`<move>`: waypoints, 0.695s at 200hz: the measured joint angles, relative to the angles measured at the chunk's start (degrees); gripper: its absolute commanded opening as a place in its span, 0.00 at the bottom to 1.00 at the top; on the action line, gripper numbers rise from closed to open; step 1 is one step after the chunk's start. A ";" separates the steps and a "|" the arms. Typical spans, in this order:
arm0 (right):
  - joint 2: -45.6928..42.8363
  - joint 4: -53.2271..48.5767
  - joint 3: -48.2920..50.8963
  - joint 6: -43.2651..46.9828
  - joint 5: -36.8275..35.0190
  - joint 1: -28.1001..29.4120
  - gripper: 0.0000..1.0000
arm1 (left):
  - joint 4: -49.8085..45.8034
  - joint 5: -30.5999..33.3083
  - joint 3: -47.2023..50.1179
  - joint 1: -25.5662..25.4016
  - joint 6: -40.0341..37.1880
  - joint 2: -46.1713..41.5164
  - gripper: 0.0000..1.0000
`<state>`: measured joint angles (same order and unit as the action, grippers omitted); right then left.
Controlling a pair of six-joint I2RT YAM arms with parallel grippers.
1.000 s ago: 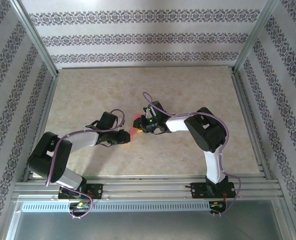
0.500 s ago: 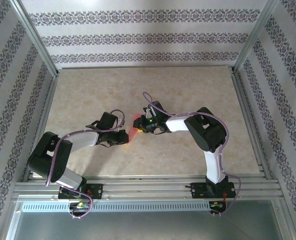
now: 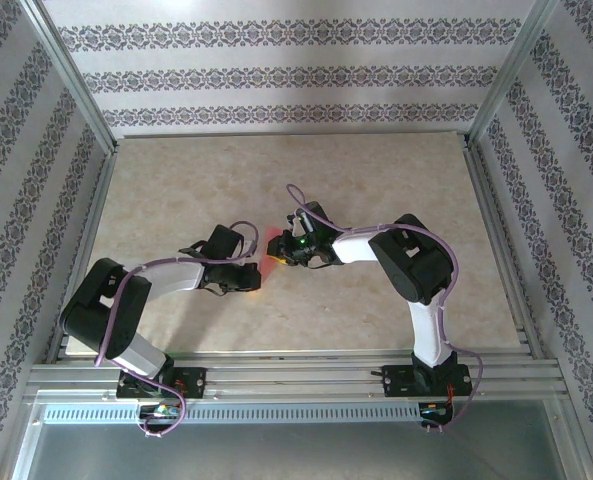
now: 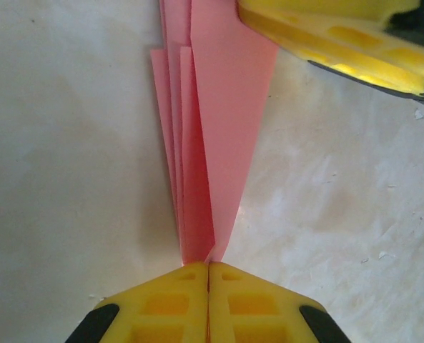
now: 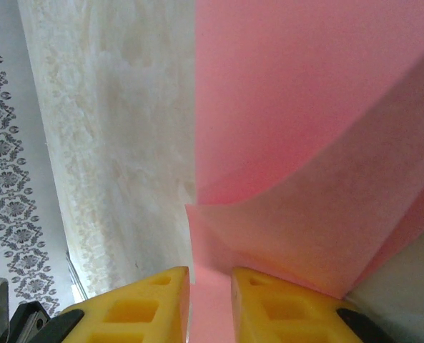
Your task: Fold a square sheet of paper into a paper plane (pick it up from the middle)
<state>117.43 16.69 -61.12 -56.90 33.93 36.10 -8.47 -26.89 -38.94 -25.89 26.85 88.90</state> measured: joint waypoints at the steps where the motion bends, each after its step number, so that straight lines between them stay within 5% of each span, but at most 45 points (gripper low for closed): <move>1: 0.00 0.00 0.00 0.00 0.00 0.00 0.26 | -0.02 0.02 -0.02 0.00 0.02 0.00 0.12; 139: 0.00 0.00 0.00 -0.17 0.00 0.00 0.26 | -4.37 3.58 -2.60 0.00 0.76 -5.66 0.25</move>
<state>117.43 16.69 -61.12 -57.08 33.93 36.10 -12.84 -23.31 -41.54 -25.89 27.62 83.24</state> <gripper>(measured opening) 0.259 0.255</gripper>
